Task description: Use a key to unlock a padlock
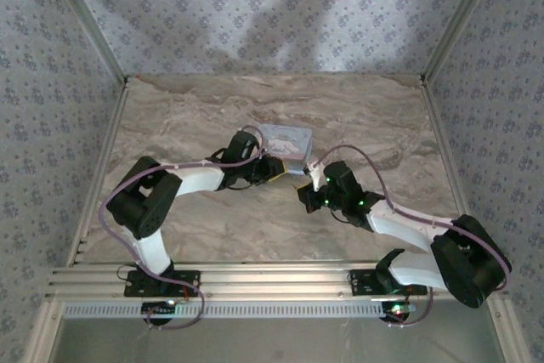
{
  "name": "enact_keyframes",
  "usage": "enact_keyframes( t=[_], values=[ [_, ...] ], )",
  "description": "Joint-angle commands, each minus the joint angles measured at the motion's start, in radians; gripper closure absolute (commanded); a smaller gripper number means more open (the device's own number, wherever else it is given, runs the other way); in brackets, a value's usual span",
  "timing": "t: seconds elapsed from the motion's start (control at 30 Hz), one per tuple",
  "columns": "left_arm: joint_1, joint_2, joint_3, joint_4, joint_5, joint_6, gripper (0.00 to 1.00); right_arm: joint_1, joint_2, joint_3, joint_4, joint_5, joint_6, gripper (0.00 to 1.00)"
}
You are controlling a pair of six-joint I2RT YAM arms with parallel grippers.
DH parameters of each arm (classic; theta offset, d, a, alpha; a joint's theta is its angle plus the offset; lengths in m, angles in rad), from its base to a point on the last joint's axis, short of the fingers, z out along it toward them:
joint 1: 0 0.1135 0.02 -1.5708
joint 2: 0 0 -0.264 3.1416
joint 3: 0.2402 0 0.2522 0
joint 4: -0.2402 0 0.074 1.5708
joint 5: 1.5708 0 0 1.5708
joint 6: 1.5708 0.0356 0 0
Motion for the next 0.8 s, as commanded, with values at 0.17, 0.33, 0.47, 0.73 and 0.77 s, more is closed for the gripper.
enact_keyframes(
  t=[0.17, 0.33, 0.47, 0.73, 0.77],
  values=[
    [-0.014, -0.030, 0.035, -0.026, 0.042, -0.037, 0.83, 0.005, 0.109, 0.007, 0.134, 0.021, -0.057, 1.00],
    [-0.018, -0.029, 0.039, -0.031, 0.042, -0.037, 0.83, -0.003, 0.161, 0.023, 0.164, 0.008, -0.047, 1.00],
    [-0.018, -0.027, 0.039, -0.033, 0.042, -0.037, 0.83, -0.018, 0.193, 0.037, 0.175, -0.009, -0.039, 1.00],
    [-0.018, -0.022, 0.039, -0.034, 0.043, -0.038, 0.83, -0.046, 0.244, 0.074, 0.189, -0.047, -0.036, 1.00],
    [-0.018, -0.022, 0.039, -0.034, 0.044, -0.038, 0.84, -0.047, 0.251, 0.080, 0.189, -0.052, -0.036, 1.00]
  ],
)
